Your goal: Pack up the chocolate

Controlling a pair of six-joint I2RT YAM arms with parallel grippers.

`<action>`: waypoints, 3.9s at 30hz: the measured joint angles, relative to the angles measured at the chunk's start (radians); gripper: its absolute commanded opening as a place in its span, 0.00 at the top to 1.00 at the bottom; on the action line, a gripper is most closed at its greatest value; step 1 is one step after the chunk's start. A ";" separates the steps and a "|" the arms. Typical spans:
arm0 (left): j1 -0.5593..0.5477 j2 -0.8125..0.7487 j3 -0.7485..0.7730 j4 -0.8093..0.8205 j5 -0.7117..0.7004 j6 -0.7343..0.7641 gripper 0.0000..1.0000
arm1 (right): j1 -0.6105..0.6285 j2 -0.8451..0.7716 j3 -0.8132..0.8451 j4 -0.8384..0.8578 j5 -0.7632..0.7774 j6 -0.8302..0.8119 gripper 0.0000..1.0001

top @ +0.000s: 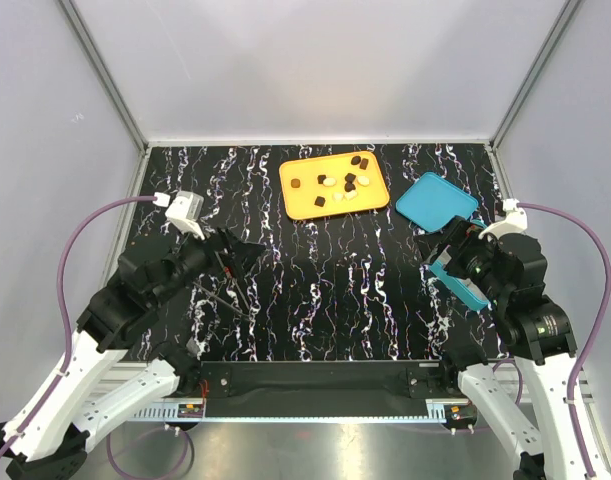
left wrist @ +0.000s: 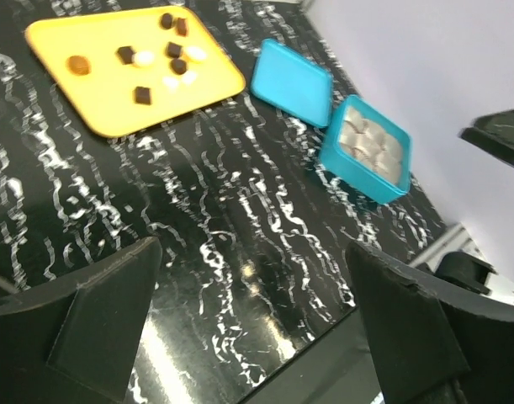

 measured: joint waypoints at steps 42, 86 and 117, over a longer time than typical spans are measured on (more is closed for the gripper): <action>0.319 0.415 -0.103 -0.376 -0.307 -0.560 0.01 | 0.000 0.034 -0.084 0.008 -0.053 0.042 0.00; 0.328 0.704 -0.257 -0.150 -0.176 -0.533 1.00 | 0.000 0.061 -0.101 0.032 -0.073 0.042 0.00; 0.110 0.811 -0.105 -0.205 -0.140 -0.100 0.01 | 0.000 0.019 -0.098 0.029 -0.077 0.022 0.00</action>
